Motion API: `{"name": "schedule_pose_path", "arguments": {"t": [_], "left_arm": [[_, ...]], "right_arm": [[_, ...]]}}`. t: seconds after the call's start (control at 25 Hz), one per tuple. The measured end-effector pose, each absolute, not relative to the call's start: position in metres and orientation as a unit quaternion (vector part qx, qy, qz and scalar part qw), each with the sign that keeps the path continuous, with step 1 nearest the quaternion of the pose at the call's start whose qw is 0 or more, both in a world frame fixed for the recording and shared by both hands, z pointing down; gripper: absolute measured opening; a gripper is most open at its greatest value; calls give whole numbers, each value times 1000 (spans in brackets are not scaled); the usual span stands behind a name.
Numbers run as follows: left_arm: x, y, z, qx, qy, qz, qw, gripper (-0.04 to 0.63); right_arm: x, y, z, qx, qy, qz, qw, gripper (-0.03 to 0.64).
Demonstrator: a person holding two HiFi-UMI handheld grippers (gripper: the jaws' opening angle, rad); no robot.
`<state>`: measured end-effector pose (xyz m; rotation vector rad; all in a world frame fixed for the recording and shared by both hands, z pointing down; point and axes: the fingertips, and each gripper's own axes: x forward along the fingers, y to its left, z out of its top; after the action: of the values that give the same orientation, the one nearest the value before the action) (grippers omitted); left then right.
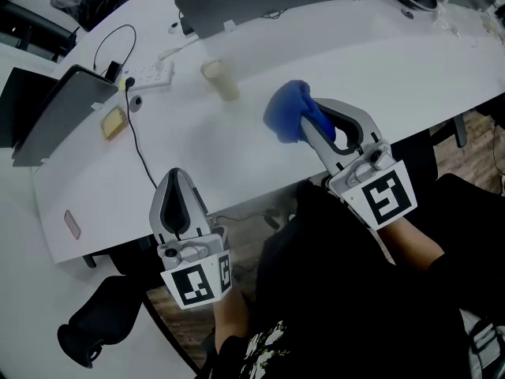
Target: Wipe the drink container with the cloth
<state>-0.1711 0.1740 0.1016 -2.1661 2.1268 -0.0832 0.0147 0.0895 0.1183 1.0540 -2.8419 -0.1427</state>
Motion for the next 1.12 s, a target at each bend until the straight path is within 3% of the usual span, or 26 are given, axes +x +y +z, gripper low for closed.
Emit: {"name": "schedule_pose_path", "arguments": {"t": [1.12], "left_arm": [[-168, 40, 135, -700, 711, -62, 10, 3]], "right_arm": [[-16, -45, 163, 279, -956, 5, 91, 57]]}}
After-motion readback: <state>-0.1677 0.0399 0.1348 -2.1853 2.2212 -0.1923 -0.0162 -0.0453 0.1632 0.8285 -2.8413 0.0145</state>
